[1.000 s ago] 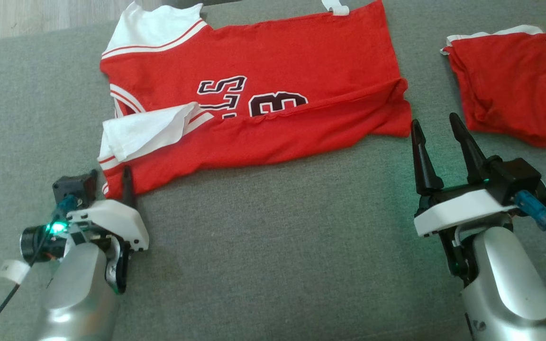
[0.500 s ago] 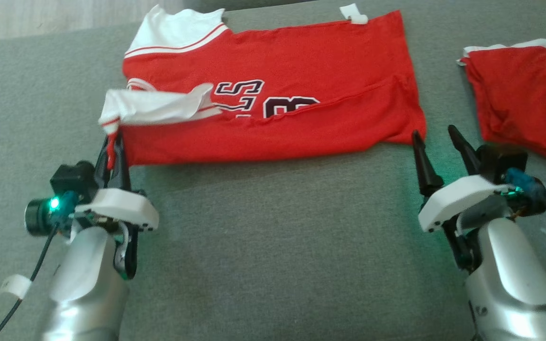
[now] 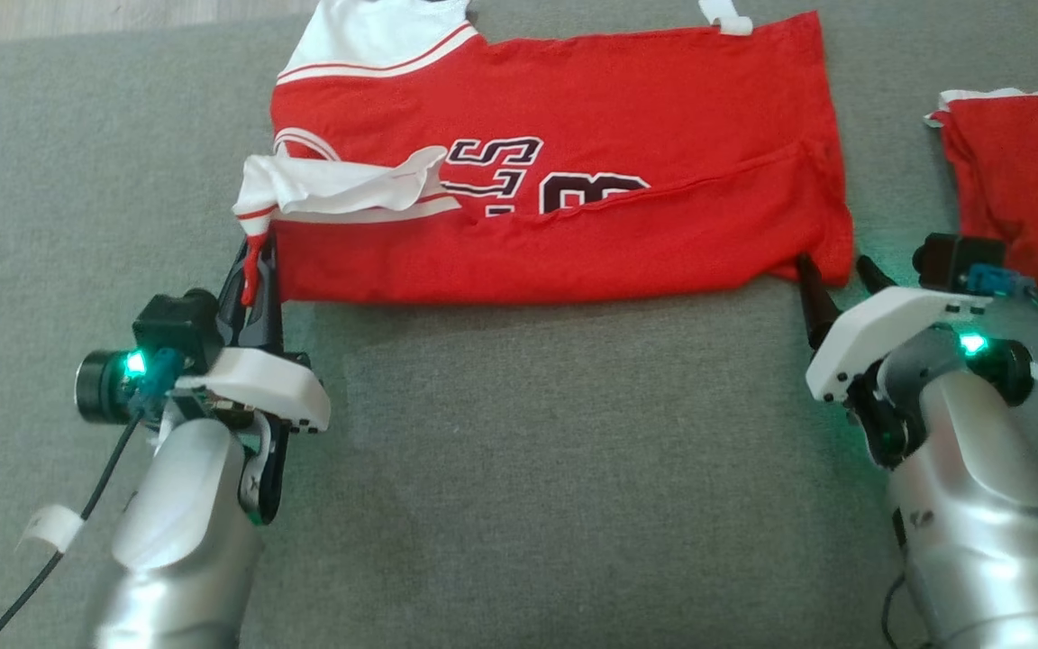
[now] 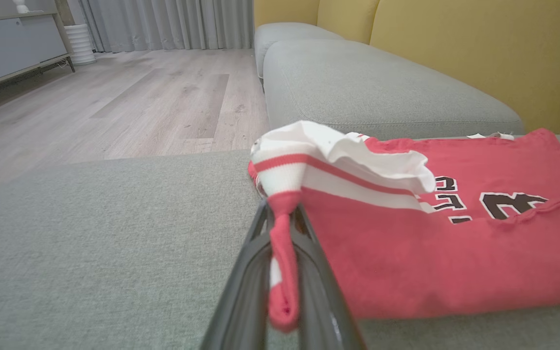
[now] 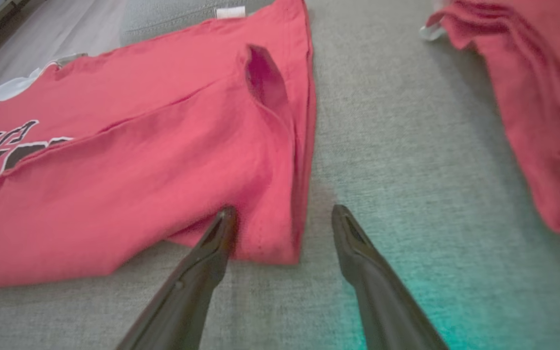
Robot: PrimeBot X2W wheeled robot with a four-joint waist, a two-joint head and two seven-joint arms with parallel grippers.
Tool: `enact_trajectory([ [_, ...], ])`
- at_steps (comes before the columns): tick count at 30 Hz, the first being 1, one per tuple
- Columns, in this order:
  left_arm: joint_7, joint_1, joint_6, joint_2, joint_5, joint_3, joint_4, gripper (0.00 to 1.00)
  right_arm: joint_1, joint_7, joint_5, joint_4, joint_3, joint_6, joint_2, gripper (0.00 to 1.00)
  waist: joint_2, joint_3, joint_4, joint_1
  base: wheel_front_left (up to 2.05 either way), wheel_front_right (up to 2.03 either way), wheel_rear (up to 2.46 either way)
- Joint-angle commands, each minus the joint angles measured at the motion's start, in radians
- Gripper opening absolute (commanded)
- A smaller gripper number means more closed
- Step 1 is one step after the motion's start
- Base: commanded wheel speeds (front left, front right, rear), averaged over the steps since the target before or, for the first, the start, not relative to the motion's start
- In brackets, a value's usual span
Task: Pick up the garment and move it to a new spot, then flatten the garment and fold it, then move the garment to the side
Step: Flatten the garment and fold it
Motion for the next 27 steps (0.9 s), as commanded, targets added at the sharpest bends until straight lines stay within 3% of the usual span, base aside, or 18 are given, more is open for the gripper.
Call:
enact_trajectory([
  [1,-0.003,-0.043,-0.001,0.021,0.007,0.026,-0.038,0.00,-0.044,0.003,0.010,-0.008,0.020,-0.001,0.010,1.00,0.0000,0.006,0.007,-0.0001,0.00,0.00,0.00],
  [4,-0.003,-0.042,0.000,0.021,0.005,0.022,-0.044,0.00,-0.081,0.007,0.035,0.064,0.037,-0.001,0.010,1.00,0.0000,0.012,0.015,-0.0001,0.00,0.00,0.00],
  [5,-0.003,-0.041,0.001,0.021,0.004,0.021,-0.045,0.00,-0.092,0.006,0.039,0.085,0.048,-0.001,0.010,0.80,0.0000,0.014,0.018,-0.0001,0.00,0.00,0.00],
  [6,-0.003,-0.040,0.002,0.021,0.003,0.020,-0.045,0.00,-0.102,-0.001,0.036,0.102,0.057,-0.001,0.010,0.29,0.0000,0.014,0.019,-0.0001,0.00,0.00,0.00],
  [7,-0.003,-0.038,0.003,0.022,0.002,0.020,-0.044,0.00,-0.111,-0.011,0.027,0.115,0.065,-0.001,0.010,0.00,0.0000,0.014,0.020,-0.0001,0.00,0.00,0.00],
  [18,-0.003,0.008,0.015,0.055,-0.009,0.025,-0.013,0.00,-0.125,-0.063,-0.093,0.126,0.073,-0.001,-0.020,0.00,0.0000,-0.044,-0.015,-0.0001,0.00,0.00,0.00],
  [27,0.017,0.076,0.013,0.065,-0.034,0.024,-0.023,0.00,-0.040,0.082,0.061,-0.022,0.246,-0.001,-0.143,0.00,0.0000,-0.129,-0.043,-0.0001,0.00,0.00,0.00],
])
